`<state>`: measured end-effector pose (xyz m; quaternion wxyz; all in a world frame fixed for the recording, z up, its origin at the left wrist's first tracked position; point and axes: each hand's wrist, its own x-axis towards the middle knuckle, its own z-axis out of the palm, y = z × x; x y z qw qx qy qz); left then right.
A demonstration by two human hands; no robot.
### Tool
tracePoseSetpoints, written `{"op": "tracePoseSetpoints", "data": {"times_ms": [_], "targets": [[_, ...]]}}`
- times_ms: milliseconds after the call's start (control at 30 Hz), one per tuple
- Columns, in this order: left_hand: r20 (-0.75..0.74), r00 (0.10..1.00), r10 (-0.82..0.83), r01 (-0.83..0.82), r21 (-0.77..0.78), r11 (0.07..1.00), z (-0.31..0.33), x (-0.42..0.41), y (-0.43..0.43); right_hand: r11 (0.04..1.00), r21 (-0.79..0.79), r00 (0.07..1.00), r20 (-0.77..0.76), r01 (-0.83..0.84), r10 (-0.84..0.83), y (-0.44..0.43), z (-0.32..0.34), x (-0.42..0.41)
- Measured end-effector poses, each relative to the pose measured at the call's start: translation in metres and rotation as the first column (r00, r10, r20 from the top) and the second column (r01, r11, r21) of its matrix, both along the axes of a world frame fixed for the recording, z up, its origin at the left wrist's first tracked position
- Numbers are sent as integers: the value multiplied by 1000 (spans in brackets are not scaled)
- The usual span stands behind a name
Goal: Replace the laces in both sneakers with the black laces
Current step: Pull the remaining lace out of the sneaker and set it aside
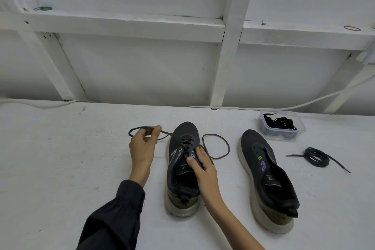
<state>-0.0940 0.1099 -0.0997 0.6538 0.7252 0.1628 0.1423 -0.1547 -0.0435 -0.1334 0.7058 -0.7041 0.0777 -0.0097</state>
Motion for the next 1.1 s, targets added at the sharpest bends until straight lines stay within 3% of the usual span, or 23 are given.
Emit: {"op": "tracePoseSetpoints", "data": {"times_ms": [200,333,467,633,733,900,1000,1100], "targets": [[-140,958,-249,247,-33,968,-20,-19,-7,999,53,1000,-12,12,-11,-2,1,-2],[-106,948,-300,298,-33,954,-32,-38,-22,994,92,998,-8,57,-56,-11,7,4],[-74,903,-424,424,-23,906,-27,-50,-33,960,-274,995,94,61,-36,-22,11,21],[-125,868,-481,491,66,869,-30,-47,-32,732,-680,991,65,-39,113,-24,25,42],[-121,859,-497,506,57,861,-29,-47,-30,627,-778,982,81,-45,171,-21,29,45],[-122,840,-528,536,39,843,-28,-48,-30,543,-839,981,109,3,162,-13,35,53],[-111,842,-528,535,42,844,-31,-48,-29,565,-825,980,85,-30,177,-16,33,57],[-114,844,-524,530,33,847,-33,-47,-30,747,-653,985,8,-126,173,-33,33,63]]}}
